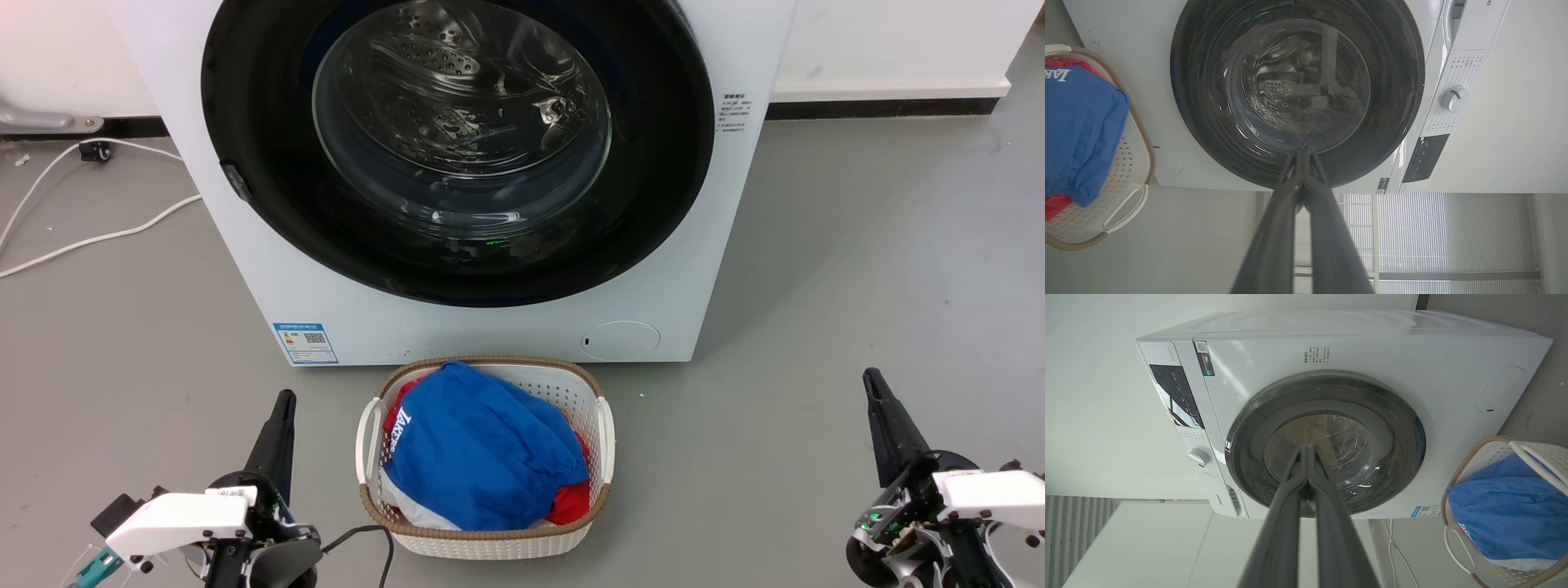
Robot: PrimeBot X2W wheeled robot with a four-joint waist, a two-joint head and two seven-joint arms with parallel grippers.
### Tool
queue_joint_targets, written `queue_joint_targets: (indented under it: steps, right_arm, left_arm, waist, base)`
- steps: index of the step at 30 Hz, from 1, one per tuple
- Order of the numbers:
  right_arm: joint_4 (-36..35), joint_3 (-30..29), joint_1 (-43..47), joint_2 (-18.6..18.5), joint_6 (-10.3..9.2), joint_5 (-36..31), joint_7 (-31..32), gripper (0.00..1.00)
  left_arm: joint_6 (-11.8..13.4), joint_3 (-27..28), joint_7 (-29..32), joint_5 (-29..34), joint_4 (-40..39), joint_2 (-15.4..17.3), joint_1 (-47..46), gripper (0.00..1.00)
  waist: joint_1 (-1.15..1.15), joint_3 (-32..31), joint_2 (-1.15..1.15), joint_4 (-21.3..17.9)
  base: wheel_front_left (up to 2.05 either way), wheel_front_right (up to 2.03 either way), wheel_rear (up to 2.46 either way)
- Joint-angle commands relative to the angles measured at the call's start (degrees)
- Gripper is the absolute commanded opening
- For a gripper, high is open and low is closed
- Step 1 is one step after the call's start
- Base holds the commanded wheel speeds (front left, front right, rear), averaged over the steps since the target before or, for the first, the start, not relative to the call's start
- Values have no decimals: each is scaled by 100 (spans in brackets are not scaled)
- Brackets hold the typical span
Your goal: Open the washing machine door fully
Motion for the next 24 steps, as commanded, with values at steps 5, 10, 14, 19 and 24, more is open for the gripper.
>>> queue_joint_targets:
  steps: [5, 10, 14, 19, 24]
  right_arm:
    - [5, -17, -57, 19, 17, -44, 26, 0]
    - [6, -23, -57, 24, 17, -53, 22, 0]
    - [6, -27, -58, 27, 17, -48, 29, 0]
    - [7, -31, -58, 31, 17, -54, 34, 0]
    - [6, -36, -59, 35, 17, -55, 39, 0]
  left_arm:
    - [-17, 15, 18, 25, 5, -1, -49, 0]
    - [-17, 22, 25, 29, 5, -6, -50, 0]
    - [-17, 26, 29, 35, 5, -9, -51, 0]
    - [-17, 30, 32, 40, 5, -11, -51, 0]
    - [-17, 35, 39, 46, 6, -14, -52, 0]
  waist:
    - [0, 0, 0, 0]
    - [0, 0, 0, 0]
    - [0, 0, 0, 0]
    - [0, 0, 0, 0]
    - [0, 0, 0, 0]
  base:
    - [0, 0, 0]
    - [0, 0, 0]
    - [0, 0, 0]
    - [0, 0, 0]
    - [0, 0, 0]
